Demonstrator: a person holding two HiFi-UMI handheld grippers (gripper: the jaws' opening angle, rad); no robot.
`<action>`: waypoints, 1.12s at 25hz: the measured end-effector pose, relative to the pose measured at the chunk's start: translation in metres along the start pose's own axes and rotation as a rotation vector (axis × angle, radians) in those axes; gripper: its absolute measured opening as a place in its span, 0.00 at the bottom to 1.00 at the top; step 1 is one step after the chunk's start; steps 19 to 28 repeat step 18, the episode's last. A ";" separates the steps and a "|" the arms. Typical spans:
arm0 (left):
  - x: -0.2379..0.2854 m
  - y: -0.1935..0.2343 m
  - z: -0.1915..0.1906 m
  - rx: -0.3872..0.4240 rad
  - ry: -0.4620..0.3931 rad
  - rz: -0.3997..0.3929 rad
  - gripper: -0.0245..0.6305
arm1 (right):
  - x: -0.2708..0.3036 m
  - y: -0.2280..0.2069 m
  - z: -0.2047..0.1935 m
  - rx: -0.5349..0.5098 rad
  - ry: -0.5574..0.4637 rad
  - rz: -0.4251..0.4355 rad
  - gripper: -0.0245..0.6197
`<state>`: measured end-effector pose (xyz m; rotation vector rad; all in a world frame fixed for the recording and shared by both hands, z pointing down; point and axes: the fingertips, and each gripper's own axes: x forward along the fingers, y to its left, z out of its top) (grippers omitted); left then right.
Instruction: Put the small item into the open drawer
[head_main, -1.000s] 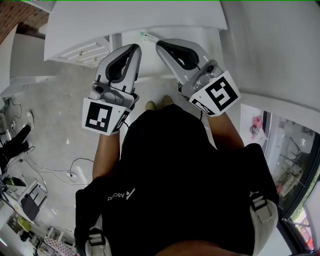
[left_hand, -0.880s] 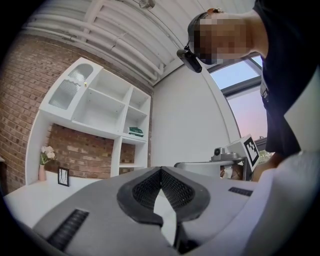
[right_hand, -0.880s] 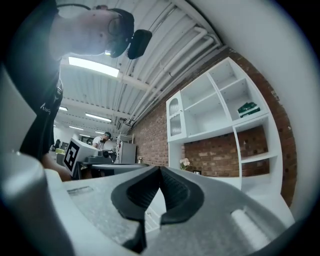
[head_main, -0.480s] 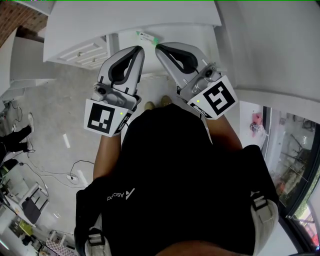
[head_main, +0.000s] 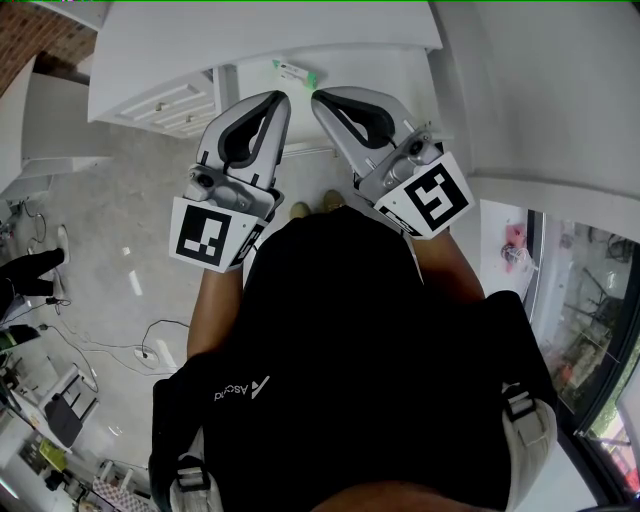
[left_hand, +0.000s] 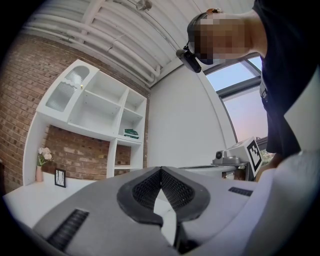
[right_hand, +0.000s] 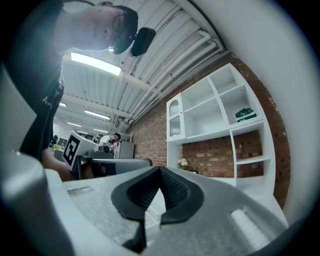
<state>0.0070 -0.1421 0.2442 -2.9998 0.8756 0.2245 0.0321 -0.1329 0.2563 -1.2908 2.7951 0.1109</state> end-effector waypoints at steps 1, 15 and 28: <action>0.000 0.000 0.000 -0.001 -0.001 0.000 0.04 | 0.000 0.000 0.000 -0.001 0.001 -0.001 0.04; -0.001 0.005 -0.003 -0.010 -0.005 -0.001 0.04 | 0.000 -0.002 -0.001 -0.026 0.009 -0.022 0.04; 0.000 0.006 -0.003 -0.010 -0.004 -0.003 0.04 | 0.001 -0.003 -0.002 -0.026 0.010 -0.025 0.04</action>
